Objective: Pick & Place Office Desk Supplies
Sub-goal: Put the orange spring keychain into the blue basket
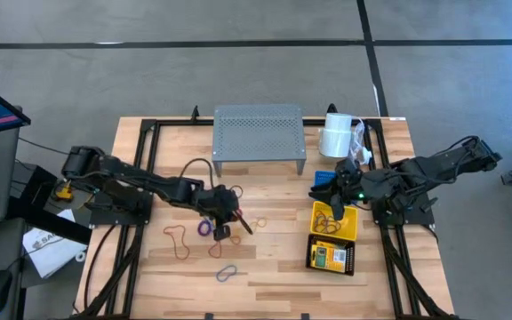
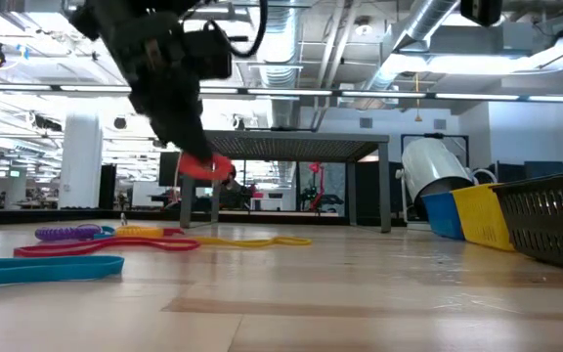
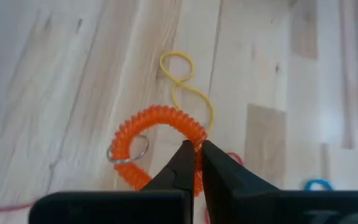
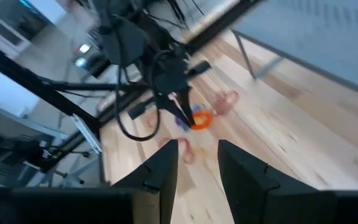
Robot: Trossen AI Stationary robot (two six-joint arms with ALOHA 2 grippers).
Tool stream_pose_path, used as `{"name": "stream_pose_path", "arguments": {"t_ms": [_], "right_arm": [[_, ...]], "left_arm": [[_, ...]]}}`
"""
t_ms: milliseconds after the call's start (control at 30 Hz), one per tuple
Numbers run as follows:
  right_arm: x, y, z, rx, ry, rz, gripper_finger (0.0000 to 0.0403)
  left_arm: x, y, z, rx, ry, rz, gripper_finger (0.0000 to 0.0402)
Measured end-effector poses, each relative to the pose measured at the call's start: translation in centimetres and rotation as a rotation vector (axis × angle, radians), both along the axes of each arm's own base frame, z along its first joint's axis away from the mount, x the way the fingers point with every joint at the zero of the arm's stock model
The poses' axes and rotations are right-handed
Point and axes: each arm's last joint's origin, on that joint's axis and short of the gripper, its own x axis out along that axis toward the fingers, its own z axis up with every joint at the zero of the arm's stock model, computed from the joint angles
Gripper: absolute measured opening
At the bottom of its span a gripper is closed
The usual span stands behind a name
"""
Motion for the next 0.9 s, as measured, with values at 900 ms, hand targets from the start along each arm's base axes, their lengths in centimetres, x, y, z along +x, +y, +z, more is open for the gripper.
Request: {"name": "stream_pose_path", "arguments": {"t_ms": [900], "right_arm": [[8.3,2.9,1.3,-0.406,-0.488,0.245,0.0207]], "left_arm": [[-1.4,-0.6,14.6,-0.743,-0.966,-0.139,0.0003]]}}
